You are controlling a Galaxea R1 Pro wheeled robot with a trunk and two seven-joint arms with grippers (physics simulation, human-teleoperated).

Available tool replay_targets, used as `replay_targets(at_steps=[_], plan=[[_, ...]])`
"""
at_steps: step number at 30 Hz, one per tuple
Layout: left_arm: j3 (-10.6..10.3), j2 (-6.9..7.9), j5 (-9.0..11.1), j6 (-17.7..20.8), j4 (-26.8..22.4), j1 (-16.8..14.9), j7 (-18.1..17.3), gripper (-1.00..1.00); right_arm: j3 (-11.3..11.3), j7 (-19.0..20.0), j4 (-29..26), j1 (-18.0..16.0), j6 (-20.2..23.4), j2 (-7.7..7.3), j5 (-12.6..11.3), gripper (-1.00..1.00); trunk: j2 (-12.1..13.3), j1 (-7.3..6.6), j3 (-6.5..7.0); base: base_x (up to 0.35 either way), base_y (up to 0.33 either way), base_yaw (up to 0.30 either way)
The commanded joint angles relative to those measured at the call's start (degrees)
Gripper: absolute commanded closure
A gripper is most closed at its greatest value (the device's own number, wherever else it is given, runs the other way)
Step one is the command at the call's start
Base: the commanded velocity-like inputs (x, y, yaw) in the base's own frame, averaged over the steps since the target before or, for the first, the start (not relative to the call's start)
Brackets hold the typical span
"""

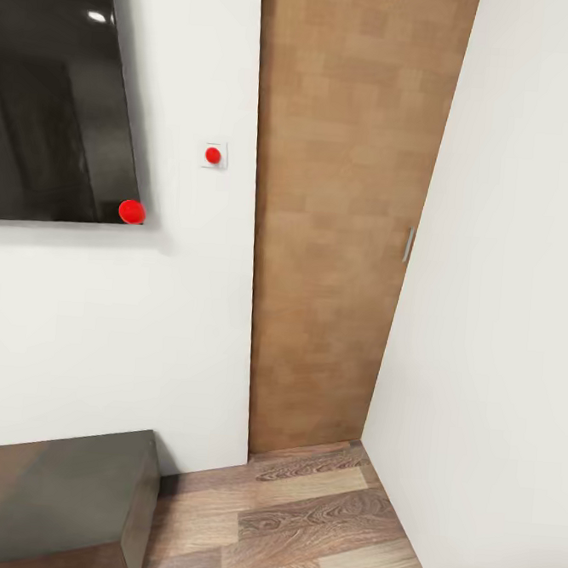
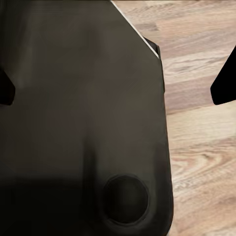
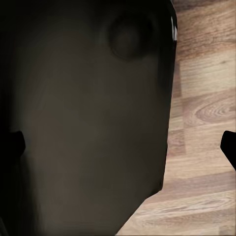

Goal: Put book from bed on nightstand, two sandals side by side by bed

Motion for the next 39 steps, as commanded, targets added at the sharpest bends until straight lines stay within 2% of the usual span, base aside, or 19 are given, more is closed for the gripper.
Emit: replay_targets(at_steps=[1, 14, 30, 39], plan=[[0.00, -0.33, 0.01, 0.32, -0.33, -0.07, -0.33, -1.00, -0.26, -0.09, 0.09, -0.08, 0.00, -0.09, -0.27, -1.00, -0.02, 0.00, -0.03, 0.000, 0.000, 0.000], [-0.01, -0.28, 0.00, 0.42, -2.52, -0.09, -0.44, -1.00, -0.33, -0.09, 0.07, -0.95, 0.05, -0.09, -0.26, -1.00, -0.02, 0.00, -0.03, 0.000, 0.000, 0.000], [0.00, -0.26, 0.01, 0.44, -2.72, -0.06, -0.44, -1.00, -0.42, -0.09, 0.09, -0.97, 0.09, -0.09, -0.26, -1.00, -0.02, 0.00, -0.02, 0.000, 0.000, 0.006], [0.00, -0.26, 0.00, 0.44, -2.72, -0.06, -0.44, -1.00, -0.44, 0.05, 0.09, -0.98, 0.09, -0.09, -0.26, -1.00, -0.02, 0.00, 0.07, 0.000, 0.000, 0.181]])
